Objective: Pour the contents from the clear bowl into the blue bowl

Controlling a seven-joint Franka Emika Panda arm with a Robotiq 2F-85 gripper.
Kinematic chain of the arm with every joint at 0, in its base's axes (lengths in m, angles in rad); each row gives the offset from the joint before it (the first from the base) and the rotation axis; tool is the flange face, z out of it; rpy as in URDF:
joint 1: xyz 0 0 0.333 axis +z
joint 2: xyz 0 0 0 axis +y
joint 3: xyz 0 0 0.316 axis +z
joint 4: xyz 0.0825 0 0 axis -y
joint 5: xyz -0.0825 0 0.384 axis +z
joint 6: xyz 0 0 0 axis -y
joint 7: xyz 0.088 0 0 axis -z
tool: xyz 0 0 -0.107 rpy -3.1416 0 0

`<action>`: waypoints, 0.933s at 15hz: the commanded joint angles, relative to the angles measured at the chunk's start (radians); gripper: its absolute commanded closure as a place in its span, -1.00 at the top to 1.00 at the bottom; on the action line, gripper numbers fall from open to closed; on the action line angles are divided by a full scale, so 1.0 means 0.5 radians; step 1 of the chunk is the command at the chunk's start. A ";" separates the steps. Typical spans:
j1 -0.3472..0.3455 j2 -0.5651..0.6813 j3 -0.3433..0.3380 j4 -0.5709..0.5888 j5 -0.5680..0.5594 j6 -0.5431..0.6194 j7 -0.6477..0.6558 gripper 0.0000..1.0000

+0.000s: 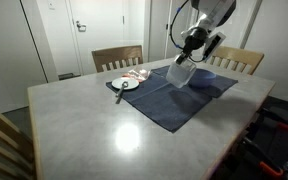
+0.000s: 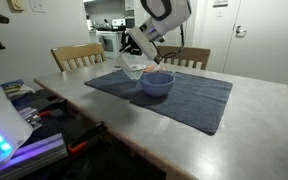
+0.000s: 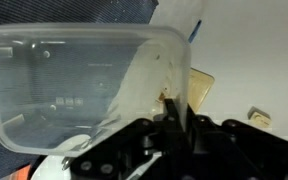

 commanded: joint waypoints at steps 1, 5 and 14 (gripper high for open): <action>0.115 -0.155 0.081 -0.193 0.021 0.462 0.225 -0.96; 0.242 -0.179 0.193 -0.287 -0.016 1.056 0.487 -0.96; 0.425 -0.119 0.391 -0.402 -0.575 1.725 1.423 -0.96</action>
